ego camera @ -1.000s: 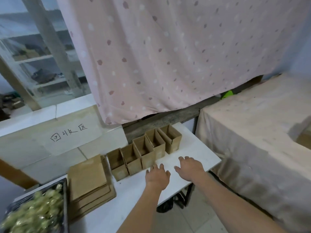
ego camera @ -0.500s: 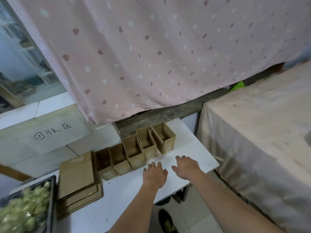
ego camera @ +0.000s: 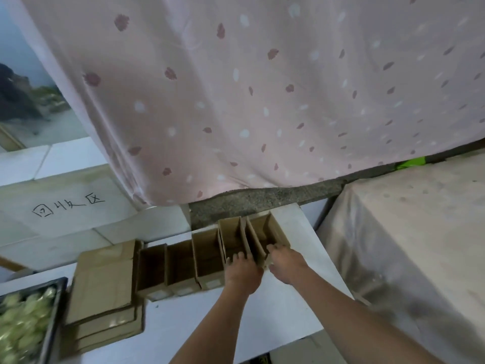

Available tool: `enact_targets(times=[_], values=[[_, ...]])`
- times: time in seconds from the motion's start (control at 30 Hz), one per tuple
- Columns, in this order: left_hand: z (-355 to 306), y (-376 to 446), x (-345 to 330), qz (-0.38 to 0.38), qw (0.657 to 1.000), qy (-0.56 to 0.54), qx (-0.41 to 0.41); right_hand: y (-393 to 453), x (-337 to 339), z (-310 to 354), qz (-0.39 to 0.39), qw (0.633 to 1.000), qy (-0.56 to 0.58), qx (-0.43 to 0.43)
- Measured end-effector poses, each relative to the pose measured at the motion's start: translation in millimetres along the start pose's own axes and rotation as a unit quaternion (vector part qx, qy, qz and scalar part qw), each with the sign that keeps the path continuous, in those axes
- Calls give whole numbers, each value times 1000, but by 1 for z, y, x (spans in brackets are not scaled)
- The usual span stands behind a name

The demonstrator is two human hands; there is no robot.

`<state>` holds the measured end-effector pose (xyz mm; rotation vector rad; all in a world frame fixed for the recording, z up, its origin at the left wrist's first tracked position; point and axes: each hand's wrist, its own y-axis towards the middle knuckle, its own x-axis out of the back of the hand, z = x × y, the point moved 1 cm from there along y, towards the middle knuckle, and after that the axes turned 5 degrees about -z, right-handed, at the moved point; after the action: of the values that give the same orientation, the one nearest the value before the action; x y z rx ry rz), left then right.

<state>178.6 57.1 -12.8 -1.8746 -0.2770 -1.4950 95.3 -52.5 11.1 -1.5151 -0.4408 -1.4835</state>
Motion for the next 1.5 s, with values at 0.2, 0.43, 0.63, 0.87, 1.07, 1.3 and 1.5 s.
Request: enact_targets(times=[0.2, 0.43, 0.63, 0.87, 1.07, 1.3, 1.5], values=[[6, 39, -11, 19, 1000, -4, 8, 43, -9, -6, 49, 998, -42, 25], [3, 59, -27, 48, 999, 4, 22, 67, -19, -14, 94, 991, -93, 23], [0, 58, -35, 38, 999, -27, 24, 70, -24, -9, 97, 991, -90, 31], [-15, 37, -45, 30, 997, -52, 44, 46, -36, -18, 104, 992, -67, 39], [-34, 4, -56, 28, 995, -60, 72, 16, -42, -34, 124, 986, -81, 74], [-53, -33, -68, 33, 993, -51, 103, -21, -55, -50, 142, 980, -82, 111], [-64, -51, -67, 42, 990, -48, 128, -37, -63, -59, 142, 983, -45, 106]])
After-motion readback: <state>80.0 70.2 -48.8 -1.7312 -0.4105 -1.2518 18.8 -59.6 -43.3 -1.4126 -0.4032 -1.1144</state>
